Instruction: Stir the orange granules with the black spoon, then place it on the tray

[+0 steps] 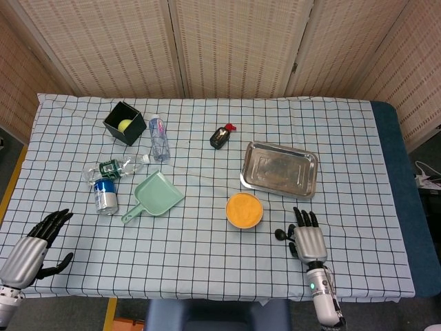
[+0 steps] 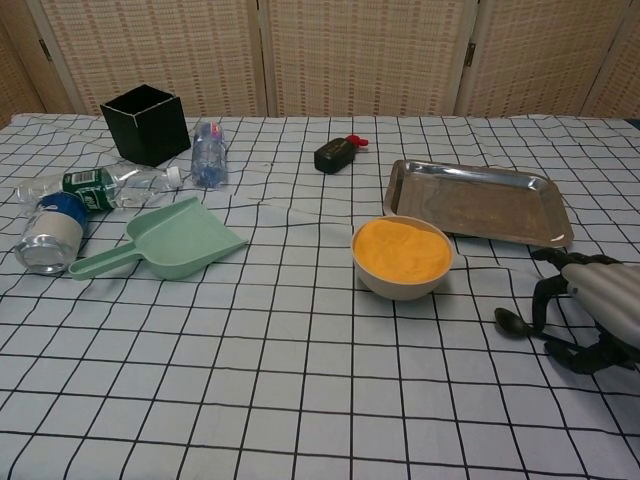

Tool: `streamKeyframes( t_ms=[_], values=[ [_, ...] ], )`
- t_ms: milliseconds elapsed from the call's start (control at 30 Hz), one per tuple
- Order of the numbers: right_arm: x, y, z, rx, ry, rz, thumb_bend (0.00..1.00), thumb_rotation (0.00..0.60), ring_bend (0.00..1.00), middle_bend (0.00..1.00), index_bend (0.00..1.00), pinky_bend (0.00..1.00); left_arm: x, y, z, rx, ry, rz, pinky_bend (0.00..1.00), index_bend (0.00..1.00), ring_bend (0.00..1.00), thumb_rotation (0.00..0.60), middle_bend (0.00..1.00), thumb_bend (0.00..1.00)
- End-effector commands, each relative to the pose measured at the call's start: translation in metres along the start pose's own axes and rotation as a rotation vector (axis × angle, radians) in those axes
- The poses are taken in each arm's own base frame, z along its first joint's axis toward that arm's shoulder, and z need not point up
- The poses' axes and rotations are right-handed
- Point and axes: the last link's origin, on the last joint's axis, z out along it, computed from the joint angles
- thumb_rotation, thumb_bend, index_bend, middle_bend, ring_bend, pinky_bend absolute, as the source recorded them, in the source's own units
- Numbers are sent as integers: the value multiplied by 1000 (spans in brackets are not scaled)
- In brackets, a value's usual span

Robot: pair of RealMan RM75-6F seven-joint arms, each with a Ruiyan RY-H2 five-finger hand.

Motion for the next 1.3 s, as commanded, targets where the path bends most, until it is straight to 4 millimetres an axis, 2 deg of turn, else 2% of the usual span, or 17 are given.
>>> streamKeyframes(
  t_ms=[33, 533, 1300],
  values=[
    [0, -1, 0, 1, -1, -5, 320, 600, 0, 0, 491, 0, 0, 0, 0, 0, 0, 1, 168, 0, 0, 600, 0, 367],
    [-3, -4, 2, 8, -4, -2, 321, 600, 0, 0, 508, 0, 1, -1, 0, 1, -1, 0, 168, 0, 0, 600, 0, 367],
    [5, -3, 3, 16, 9, 12, 352, 600, 0, 0, 570, 0, 2, -2, -2, 3, 5, -3, 168, 0, 0, 600, 0, 368]
  ],
)
